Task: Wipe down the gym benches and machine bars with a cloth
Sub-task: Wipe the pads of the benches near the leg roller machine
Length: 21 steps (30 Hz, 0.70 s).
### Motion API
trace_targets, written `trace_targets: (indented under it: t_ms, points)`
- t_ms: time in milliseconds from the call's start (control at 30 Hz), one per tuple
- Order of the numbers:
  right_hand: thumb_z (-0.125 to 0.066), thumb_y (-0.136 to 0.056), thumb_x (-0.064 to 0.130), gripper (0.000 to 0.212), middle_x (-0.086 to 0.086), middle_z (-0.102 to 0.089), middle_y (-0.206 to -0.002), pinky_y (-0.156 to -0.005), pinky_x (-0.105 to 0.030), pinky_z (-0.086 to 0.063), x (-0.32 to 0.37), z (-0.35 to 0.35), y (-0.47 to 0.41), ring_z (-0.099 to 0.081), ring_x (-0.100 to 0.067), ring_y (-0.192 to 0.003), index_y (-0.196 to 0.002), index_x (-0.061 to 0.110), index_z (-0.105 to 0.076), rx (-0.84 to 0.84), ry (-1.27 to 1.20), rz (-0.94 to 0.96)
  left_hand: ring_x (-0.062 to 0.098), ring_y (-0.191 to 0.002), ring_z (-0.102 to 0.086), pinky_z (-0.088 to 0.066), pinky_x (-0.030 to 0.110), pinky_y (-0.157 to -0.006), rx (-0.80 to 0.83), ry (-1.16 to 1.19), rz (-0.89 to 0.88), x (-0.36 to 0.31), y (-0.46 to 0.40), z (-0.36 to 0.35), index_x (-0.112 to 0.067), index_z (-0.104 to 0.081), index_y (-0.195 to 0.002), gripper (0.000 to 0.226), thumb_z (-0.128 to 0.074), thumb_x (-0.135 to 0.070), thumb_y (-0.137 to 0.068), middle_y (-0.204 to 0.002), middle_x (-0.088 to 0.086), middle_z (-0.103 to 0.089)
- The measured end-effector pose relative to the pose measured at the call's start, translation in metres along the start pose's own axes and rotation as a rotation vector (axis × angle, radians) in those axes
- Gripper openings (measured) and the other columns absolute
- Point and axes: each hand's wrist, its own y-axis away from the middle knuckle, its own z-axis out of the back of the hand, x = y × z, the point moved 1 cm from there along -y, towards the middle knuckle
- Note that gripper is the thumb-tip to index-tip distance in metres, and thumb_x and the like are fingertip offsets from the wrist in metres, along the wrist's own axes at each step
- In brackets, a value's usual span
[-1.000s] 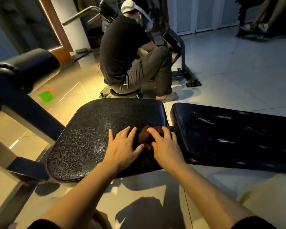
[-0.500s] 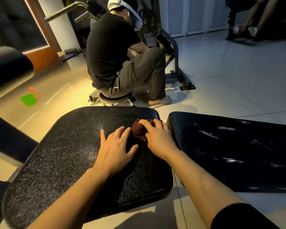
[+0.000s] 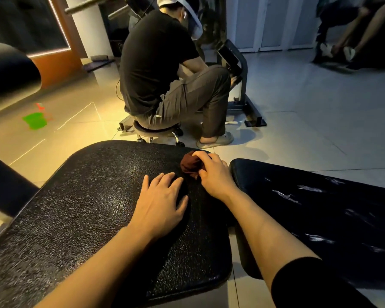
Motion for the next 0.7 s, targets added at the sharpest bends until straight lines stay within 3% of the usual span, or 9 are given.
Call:
trace_targets:
  t_ms: [100,200,267,367,467,533,567,633,700]
  points:
    - [-0.049,-0.091,0.001,0.050,-0.007,-0.046,-0.133,-0.102,-0.042,-0.040,-0.007,0.009,0.010,-0.046,-0.030,-0.120,-0.129,0.032,-0.048,0.019,-0.035,0.059,0.028,-0.139,-0.033,-0.027,0.047,-0.114,-0.005,0.045,-0.030,-0.004,0.002,-0.003,-0.018,-0.045,-0.140,0.059,-0.028,-0.045,-0.091,-0.147,0.006,-0.041]
    - [-0.047,-0.078,-0.013,0.052,-0.003,-0.051,-0.115,-0.084,-0.029,-0.041,-0.019,0.034,0.022,-0.051,-0.023,-0.108,-0.105,0.029,-0.057,-0.004,-0.135,0.076,0.029,-0.138,-0.035,-0.031,0.046,-0.112,-0.018,0.064,-0.013,-0.007,0.001,-0.004,-0.016,-0.048,-0.139,0.049,-0.038,-0.038,-0.096,-0.146,0.006,-0.044]
    - [-0.047,-0.073,-0.018,0.053,-0.001,-0.051,-0.114,-0.084,-0.023,-0.039,-0.023,0.057,0.028,-0.050,-0.021,-0.109,-0.095,0.030,-0.054,-0.148,-0.151,0.096,0.027,-0.140,-0.032,-0.028,0.043,-0.114,-0.015,0.066,-0.013,-0.008,0.000,-0.005,-0.018,-0.044,-0.142,0.048,-0.042,-0.037,-0.098,-0.148,0.004,-0.040]
    - [-0.052,-0.074,-0.017,0.049,-0.007,-0.048,-0.125,-0.093,-0.022,-0.035,-0.022,0.097,0.034,-0.045,-0.022,-0.118,-0.099,0.025,-0.053,-0.328,-0.022,0.168,0.025,-0.138,-0.034,-0.028,0.040,-0.114,-0.020,0.075,-0.024,-0.015,0.000,-0.002,-0.017,-0.047,-0.139,0.047,-0.044,-0.038,-0.097,-0.148,0.004,-0.041]
    - [-0.062,-0.080,0.000,0.026,-0.003,-0.054,-0.122,-0.091,-0.016,-0.035,-0.032,0.119,0.037,-0.046,-0.017,-0.116,-0.097,0.020,-0.062,-0.047,0.091,0.170,0.025,-0.133,-0.039,-0.030,0.040,-0.112,-0.026,0.076,-0.031,-0.022,0.000,-0.001,-0.016,-0.051,-0.135,0.045,-0.045,-0.037,-0.096,-0.143,0.006,-0.045]
    - [-0.060,-0.086,0.014,0.012,0.000,-0.061,-0.115,-0.093,-0.021,-0.042,-0.039,0.110,0.044,-0.053,-0.016,-0.113,-0.089,0.019,-0.070,0.233,-0.062,0.038,0.026,-0.134,-0.038,-0.030,0.042,-0.112,-0.022,0.069,-0.025,-0.024,0.002,-0.003,-0.015,-0.049,-0.135,0.045,-0.042,-0.037,-0.096,-0.143,0.007,-0.045]
    - [-0.058,-0.090,0.015,0.013,0.000,-0.062,-0.114,-0.098,-0.027,-0.043,-0.043,0.100,0.048,-0.054,-0.015,-0.112,-0.087,0.018,-0.071,0.252,-0.132,-0.010,0.026,-0.135,-0.036,-0.029,0.043,-0.112,-0.012,0.058,-0.021,-0.026,0.003,-0.005,-0.016,-0.048,-0.136,0.045,-0.041,-0.037,-0.097,-0.144,0.007,-0.043]
    - [-0.063,-0.092,0.021,0.007,0.000,-0.059,-0.113,-0.099,-0.032,-0.042,-0.053,0.082,0.048,-0.054,-0.017,-0.110,-0.090,0.017,-0.068,0.047,-0.121,-0.048,0.026,-0.139,-0.031,-0.026,0.044,-0.114,-0.004,0.040,-0.012,-0.028,0.007,-0.008,-0.018,-0.042,-0.138,0.045,-0.037,-0.038,-0.098,-0.147,0.006,-0.039]
    - [-0.069,-0.086,0.037,0.025,-0.003,-0.053,-0.117,-0.098,-0.036,-0.044,-0.057,0.068,0.043,-0.052,-0.021,-0.110,-0.102,0.018,-0.062,-0.163,-0.009,-0.116,0.026,-0.142,-0.026,-0.022,0.045,-0.116,-0.002,0.040,-0.001,-0.031,0.010,-0.008,-0.018,-0.038,-0.141,0.046,-0.035,-0.037,-0.100,-0.151,0.006,-0.034]
